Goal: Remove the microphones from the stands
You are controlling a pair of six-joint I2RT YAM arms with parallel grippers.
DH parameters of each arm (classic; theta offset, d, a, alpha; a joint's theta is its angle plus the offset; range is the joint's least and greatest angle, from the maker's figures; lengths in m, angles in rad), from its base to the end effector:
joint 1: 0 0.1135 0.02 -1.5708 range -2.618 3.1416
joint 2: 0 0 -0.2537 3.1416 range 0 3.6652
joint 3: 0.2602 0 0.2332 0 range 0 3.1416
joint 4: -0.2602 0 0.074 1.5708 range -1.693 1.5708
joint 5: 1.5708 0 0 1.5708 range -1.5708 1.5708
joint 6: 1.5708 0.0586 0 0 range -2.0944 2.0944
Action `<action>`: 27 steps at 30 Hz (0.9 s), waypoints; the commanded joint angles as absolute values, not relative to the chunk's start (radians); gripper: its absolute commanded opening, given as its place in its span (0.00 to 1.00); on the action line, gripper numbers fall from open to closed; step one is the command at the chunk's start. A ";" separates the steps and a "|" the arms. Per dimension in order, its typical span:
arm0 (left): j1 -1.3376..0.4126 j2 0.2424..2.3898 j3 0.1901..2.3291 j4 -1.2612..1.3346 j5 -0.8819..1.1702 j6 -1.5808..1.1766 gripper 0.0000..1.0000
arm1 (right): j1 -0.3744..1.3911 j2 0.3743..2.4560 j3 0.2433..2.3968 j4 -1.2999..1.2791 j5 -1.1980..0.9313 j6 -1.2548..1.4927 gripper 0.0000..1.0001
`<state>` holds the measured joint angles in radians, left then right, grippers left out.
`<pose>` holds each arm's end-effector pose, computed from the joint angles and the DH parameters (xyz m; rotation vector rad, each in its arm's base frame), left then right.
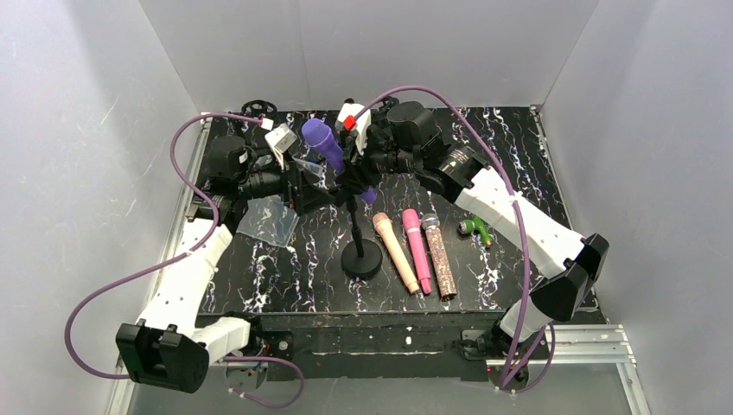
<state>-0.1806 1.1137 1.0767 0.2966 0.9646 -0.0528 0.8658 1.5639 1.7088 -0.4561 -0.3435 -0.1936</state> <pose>0.2267 -0.0903 0.4203 0.9067 1.1644 -0.8190 0.2154 0.2836 0.4195 -1.1819 1.5372 0.7774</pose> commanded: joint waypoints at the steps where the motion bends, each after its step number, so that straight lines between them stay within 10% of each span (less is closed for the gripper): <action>1: -0.191 1.119 1.070 0.368 1.030 -0.049 0.93 | 0.868 1.523 1.710 -0.419 -0.384 -0.140 0.01; 11: -0.228 1.159 1.089 0.374 1.125 -0.040 0.88 | 0.856 1.519 1.703 -0.418 -0.383 -0.139 0.01; 27: -0.252 1.202 1.099 0.363 1.161 -0.005 0.52 | 0.854 1.520 1.696 -0.417 -0.392 -0.134 0.01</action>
<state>-0.2390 1.2064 1.0798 0.3645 1.0901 -0.0284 0.8490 1.5597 1.7031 -0.4541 -0.3500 -0.1757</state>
